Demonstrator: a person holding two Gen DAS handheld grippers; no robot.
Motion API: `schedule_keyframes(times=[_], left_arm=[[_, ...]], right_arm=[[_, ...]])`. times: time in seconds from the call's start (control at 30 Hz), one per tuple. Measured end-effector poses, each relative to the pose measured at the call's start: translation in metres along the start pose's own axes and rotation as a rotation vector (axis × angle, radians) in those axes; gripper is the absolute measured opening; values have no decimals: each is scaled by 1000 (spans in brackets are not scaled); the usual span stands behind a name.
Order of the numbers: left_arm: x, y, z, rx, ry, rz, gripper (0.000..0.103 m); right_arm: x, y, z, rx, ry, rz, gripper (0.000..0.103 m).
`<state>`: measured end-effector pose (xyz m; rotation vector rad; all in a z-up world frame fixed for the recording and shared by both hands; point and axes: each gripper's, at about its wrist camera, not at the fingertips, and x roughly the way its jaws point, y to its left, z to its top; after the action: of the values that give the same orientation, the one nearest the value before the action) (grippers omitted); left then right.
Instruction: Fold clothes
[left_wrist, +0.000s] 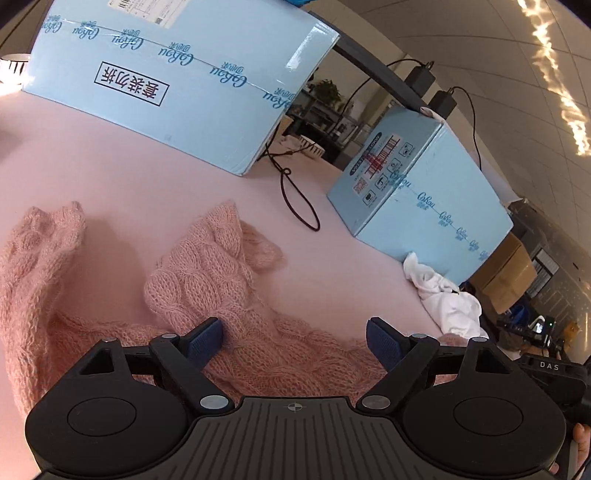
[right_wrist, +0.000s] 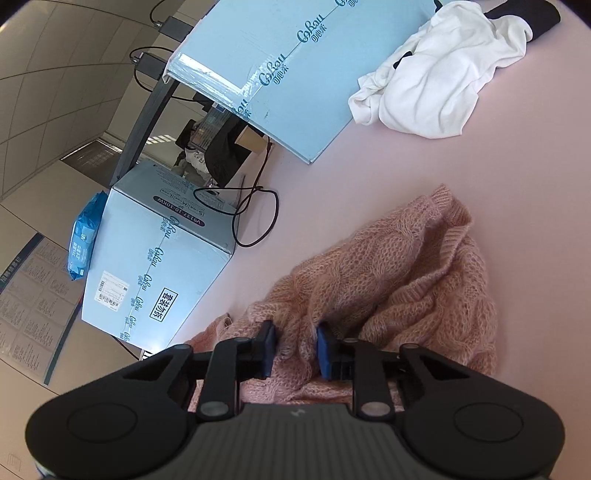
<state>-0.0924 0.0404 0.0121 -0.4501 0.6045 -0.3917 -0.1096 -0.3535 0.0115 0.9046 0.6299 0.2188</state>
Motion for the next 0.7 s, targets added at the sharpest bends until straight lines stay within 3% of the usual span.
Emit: schedule_keyframes(times=[0.03, 0.1, 0.17, 0.27, 0.53, 0.7], left_arm=[[5, 0, 0, -6, -20, 16, 76], [14, 1, 2, -29, -37, 31, 34], [21, 8, 7, -69, -28, 34, 9], [24, 15, 16, -105, -20, 27, 6], [39, 3, 69, -43, -55, 57, 7], [88, 41, 85, -236, -85, 27, 7]], right_arm=[[-2, -1, 2, -9, -11, 11, 19], [-5, -3, 5, -26, -29, 38, 19], [-8, -1, 13, -54, -57, 84, 19], [-5, 7, 25, -100, -76, 83, 18], [46, 52, 80, -219, -96, 39, 19], [92, 56, 106, -159, -105, 18, 18]])
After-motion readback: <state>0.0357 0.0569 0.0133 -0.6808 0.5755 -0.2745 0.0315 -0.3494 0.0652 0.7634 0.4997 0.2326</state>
